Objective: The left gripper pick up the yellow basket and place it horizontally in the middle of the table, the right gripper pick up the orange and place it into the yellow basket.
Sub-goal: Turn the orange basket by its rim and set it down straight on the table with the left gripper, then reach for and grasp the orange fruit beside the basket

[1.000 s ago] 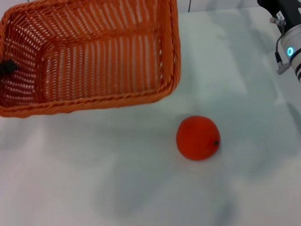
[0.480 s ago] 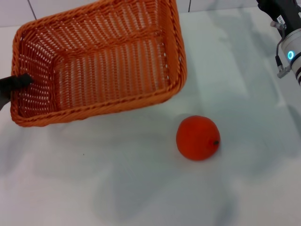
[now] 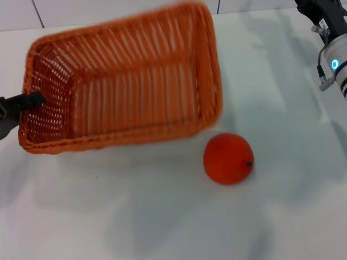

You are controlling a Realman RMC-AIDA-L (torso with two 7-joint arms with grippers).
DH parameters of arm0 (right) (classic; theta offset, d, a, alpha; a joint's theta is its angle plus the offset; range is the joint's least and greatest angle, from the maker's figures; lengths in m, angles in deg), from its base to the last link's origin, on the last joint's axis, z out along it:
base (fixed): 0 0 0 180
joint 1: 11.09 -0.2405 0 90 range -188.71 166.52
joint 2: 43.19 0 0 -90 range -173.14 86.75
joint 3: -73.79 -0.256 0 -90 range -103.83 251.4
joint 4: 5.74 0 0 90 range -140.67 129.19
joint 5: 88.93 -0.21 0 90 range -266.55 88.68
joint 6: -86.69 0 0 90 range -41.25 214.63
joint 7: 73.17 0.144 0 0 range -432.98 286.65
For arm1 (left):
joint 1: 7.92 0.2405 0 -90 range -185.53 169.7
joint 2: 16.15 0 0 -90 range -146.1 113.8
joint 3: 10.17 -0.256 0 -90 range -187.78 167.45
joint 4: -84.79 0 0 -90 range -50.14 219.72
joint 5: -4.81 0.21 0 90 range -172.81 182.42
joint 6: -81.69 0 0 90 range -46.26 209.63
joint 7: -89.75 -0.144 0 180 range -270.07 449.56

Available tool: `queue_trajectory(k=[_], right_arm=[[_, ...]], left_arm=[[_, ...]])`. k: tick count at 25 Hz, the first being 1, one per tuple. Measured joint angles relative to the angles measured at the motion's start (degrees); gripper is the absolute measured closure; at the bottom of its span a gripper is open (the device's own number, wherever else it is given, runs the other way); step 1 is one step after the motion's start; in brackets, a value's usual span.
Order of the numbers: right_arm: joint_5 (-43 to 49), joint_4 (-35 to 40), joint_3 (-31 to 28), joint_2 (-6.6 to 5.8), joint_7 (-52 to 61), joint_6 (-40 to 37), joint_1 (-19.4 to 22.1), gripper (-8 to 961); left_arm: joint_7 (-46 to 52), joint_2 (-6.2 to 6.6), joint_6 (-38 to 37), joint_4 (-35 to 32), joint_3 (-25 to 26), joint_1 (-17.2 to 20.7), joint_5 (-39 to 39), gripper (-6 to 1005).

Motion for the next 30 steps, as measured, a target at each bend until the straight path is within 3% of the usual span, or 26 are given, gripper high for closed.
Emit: queue_trajectory(k=[8,13,19,25,30], right_arm=[[0.1,-0.1,0.0,0.0,0.0,0.0,0.0,40],[0.0,-0.2,0.0,0.0,0.0,0.1,0.0,41],[0.1,-0.2,0.1,0.0,0.0,0.1,-0.1,43],[0.4,0.3,1.7,-0.11,1.1,0.1,-0.5,45],[2.0,5.3,9.6,-0.69,12.1,0.6,0.3,47]], left_arm=[[0.1,0.04,-0.2,1.6,-0.1,0.7,-0.3,689],[0.1,0.29,-1.7,1.4,0.0,1.5,-0.3,472],[-1.6,0.5,-2.3,1.1,1.4,2.1,-0.6,351],[-13.4,0.54,-2.9,1.9,3.6,3.5,-7.5,333],[-27.0,0.43,-3.2,5.4,3.7,5.5,-18.6,336]])
